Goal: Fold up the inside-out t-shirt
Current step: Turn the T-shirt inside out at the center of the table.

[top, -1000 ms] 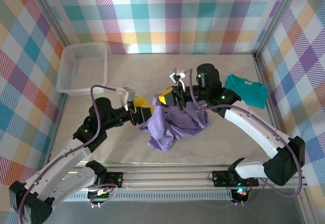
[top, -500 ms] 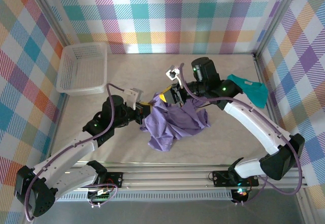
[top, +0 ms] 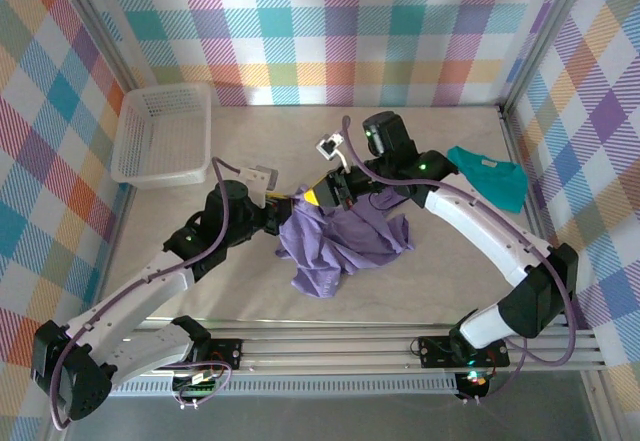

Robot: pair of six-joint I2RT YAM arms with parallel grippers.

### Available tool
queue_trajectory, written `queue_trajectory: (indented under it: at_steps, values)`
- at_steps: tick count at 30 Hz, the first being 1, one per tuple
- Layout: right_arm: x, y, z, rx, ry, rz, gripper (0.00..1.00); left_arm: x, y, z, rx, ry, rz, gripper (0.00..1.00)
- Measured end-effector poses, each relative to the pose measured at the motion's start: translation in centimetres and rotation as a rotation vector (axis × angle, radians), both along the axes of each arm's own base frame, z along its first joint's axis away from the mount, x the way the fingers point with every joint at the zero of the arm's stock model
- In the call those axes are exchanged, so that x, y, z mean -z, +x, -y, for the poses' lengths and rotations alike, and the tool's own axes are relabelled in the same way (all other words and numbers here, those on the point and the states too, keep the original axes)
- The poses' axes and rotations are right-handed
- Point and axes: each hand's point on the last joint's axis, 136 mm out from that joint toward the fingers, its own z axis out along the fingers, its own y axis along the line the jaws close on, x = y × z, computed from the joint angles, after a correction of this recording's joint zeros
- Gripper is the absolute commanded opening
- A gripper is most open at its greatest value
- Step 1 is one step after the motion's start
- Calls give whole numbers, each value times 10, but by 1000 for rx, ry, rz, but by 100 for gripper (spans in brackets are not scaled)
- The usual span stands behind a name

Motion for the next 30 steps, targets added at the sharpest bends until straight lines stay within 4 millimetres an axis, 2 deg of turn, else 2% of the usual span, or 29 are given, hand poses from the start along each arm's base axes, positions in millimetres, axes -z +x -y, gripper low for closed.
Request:
queue_trajectory:
  at_steps: [3, 6, 8, 11, 13, 16, 18, 23, 30]
  values:
    - [7, 10, -3, 51, -16, -36, 0, 2, -2, -4, -12, 15, -10, 54]
    - [12, 18, -6, 89, -25, -68, 0, -8, -11, -8, -5, -14, 20, 68]
    - [13, 21, -6, 106, -29, -89, 0, -17, -19, -10, 11, -49, 53, 70]
    - [14, 24, -5, 127, -32, -114, 0, -34, -28, -7, 46, -93, 98, 69]
    - [13, 25, -5, 137, -30, -131, 0, -40, -32, 0, 80, -108, 117, 64]
    - [13, 26, -5, 150, -28, -158, 0, -36, -33, 13, 125, -87, 104, 52]
    - [13, 29, -4, 164, -27, -177, 0, -34, -33, 22, 148, -71, 100, 49]
    - [14, 34, -3, 188, -20, -220, 0, -34, -33, 32, 177, -59, 100, 47]
    - [11, 40, -4, 197, 3, -259, 0, -37, -24, 39, 169, -51, 98, 50]
